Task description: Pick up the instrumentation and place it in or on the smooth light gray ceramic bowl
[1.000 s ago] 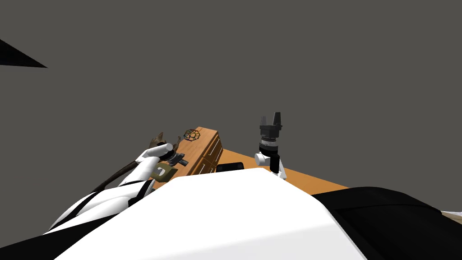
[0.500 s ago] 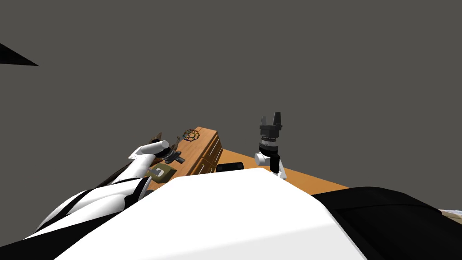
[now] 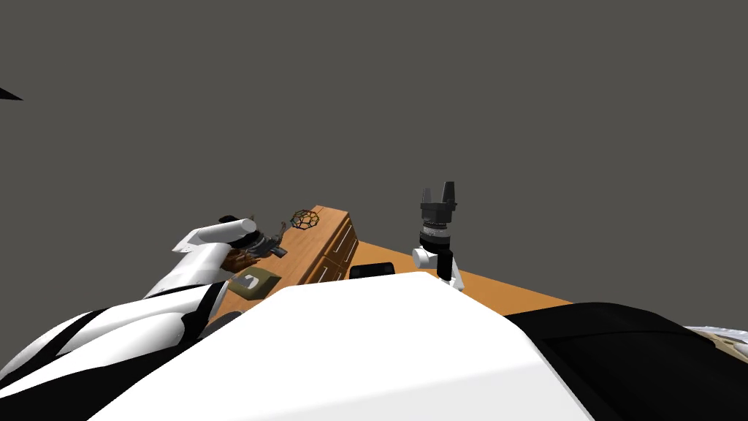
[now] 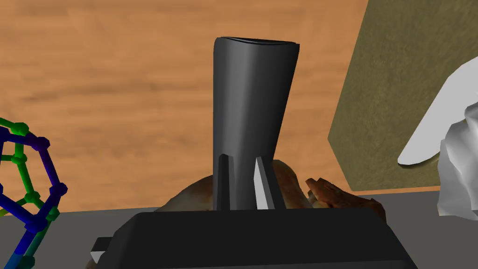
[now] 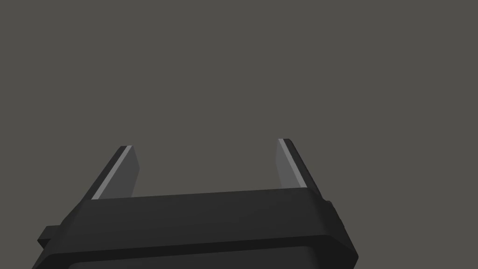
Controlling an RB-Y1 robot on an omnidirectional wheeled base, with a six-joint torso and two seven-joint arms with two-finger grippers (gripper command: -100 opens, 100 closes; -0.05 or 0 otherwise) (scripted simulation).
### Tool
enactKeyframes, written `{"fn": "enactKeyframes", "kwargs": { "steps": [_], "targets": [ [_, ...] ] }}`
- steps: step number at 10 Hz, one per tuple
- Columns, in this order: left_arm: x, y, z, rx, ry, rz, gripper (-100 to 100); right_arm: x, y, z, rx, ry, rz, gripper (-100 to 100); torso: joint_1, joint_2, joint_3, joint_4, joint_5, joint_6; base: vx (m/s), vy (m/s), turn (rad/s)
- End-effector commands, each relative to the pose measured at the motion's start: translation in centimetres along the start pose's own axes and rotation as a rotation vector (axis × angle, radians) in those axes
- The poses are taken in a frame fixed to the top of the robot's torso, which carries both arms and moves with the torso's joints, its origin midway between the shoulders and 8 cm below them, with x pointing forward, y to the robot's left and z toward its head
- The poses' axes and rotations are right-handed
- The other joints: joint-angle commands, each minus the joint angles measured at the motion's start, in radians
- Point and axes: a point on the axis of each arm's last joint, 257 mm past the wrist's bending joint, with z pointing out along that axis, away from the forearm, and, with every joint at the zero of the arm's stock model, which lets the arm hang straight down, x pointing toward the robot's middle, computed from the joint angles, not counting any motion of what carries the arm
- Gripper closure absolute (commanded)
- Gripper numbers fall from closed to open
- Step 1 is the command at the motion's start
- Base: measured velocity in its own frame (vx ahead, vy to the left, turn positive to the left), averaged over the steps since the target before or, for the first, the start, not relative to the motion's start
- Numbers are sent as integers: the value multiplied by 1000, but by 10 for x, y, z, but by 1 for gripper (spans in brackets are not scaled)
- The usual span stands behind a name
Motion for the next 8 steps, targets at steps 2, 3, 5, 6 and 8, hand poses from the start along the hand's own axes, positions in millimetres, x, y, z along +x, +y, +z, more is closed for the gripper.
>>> {"fn": "enactKeyframes", "kwargs": {
  "steps": [2,3,5,6,8],
  "targets": [
    [-33,-1,-36,39,-55,-18,100,0,0,0,0,0,0,0,-1,1,1,0,-1,-1,-30,-66,-24],
    [-41,-3,-45,53,-66,-22,100,0,0,0,0,0,0,0,-2,2,1,1,-1,-1,-32,-59,-14],
    [-54,-6,-71,99,-72,-25,100,0,0,0,0,0,0,0,-2,5,3,1,-1,-2,-83,-78,33],
    [-52,-5,-75,113,-54,-20,100,0,0,0,0,0,0,0,-4,8,5,2,0,-3,-168,-76,120],
    [-35,-3,-71,128,8,-2,100,0,0,0,0,0,0,0,-1,18,10,3,1,-6,-249,-37,212]
  ]
}}
